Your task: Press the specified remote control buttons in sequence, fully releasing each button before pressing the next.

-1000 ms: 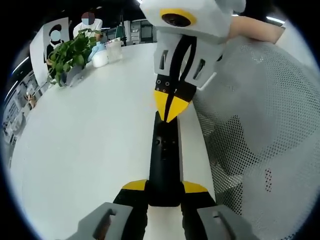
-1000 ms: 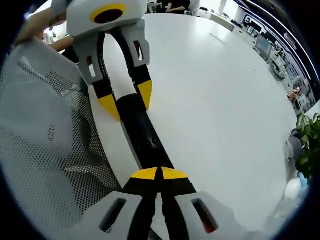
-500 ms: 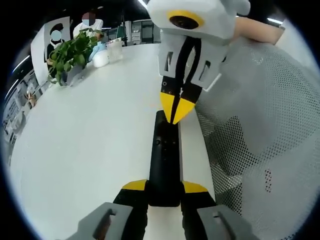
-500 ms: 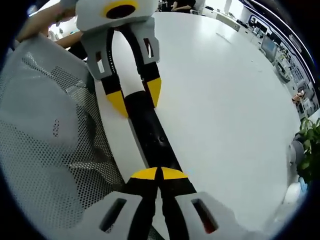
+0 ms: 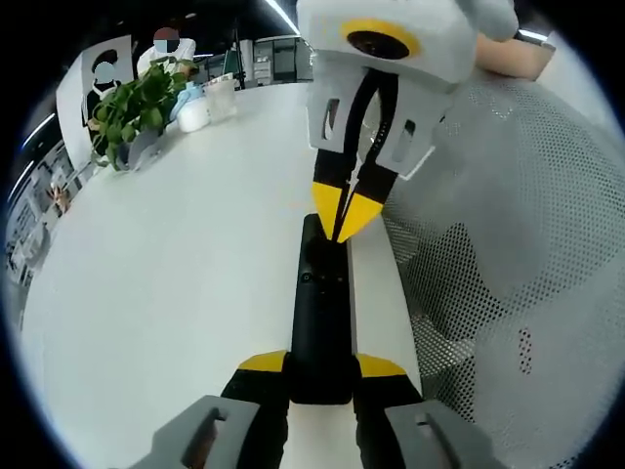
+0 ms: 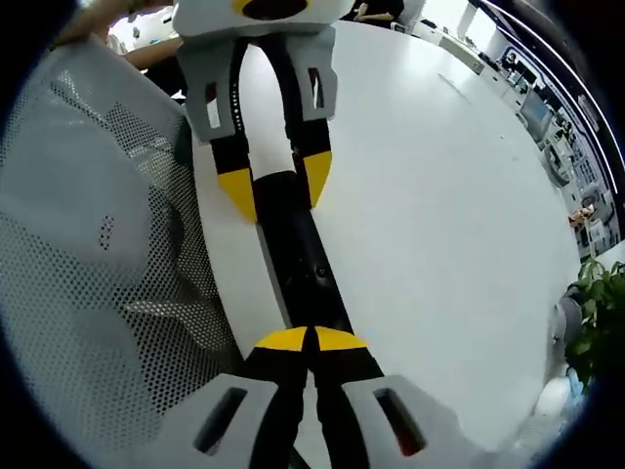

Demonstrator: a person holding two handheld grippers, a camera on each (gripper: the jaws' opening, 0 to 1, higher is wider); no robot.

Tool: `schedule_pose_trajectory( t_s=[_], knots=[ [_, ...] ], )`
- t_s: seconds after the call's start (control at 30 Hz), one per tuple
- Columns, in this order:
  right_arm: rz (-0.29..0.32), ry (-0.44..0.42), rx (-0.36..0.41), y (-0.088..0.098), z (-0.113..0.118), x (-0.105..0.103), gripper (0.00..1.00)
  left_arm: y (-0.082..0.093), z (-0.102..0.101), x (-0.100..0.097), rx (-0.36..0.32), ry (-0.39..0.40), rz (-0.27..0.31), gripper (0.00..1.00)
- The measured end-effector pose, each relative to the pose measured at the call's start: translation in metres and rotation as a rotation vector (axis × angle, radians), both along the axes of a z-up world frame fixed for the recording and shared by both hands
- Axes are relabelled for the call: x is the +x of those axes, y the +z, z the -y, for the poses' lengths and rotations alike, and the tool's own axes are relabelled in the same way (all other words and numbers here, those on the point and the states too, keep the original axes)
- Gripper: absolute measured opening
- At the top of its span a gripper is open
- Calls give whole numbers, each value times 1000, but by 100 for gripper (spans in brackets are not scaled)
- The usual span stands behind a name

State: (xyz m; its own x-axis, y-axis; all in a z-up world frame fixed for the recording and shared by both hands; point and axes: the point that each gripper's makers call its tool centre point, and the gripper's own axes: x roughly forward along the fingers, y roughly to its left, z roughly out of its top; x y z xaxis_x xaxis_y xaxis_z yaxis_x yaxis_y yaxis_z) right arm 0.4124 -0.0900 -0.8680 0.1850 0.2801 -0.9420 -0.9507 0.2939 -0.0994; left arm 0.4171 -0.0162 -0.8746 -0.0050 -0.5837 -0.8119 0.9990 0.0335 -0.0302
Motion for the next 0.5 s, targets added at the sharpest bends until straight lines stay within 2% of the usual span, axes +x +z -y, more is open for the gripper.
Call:
schedule_pose_trajectory(
  t_s=[0.1, 0.27, 0.5],
  knots=[
    [-4, -26, 5, 0, 0, 0, 0, 0, 0, 0, -10, 9, -6, 24],
    [-24, -6, 16, 0, -3, -4, 0, 1, 0, 0, -30, 27, -24, 24],
    [-26, 8, 14, -1, -3, -4, 0, 0, 0, 0, -13, 12, -12, 24]
  ],
)
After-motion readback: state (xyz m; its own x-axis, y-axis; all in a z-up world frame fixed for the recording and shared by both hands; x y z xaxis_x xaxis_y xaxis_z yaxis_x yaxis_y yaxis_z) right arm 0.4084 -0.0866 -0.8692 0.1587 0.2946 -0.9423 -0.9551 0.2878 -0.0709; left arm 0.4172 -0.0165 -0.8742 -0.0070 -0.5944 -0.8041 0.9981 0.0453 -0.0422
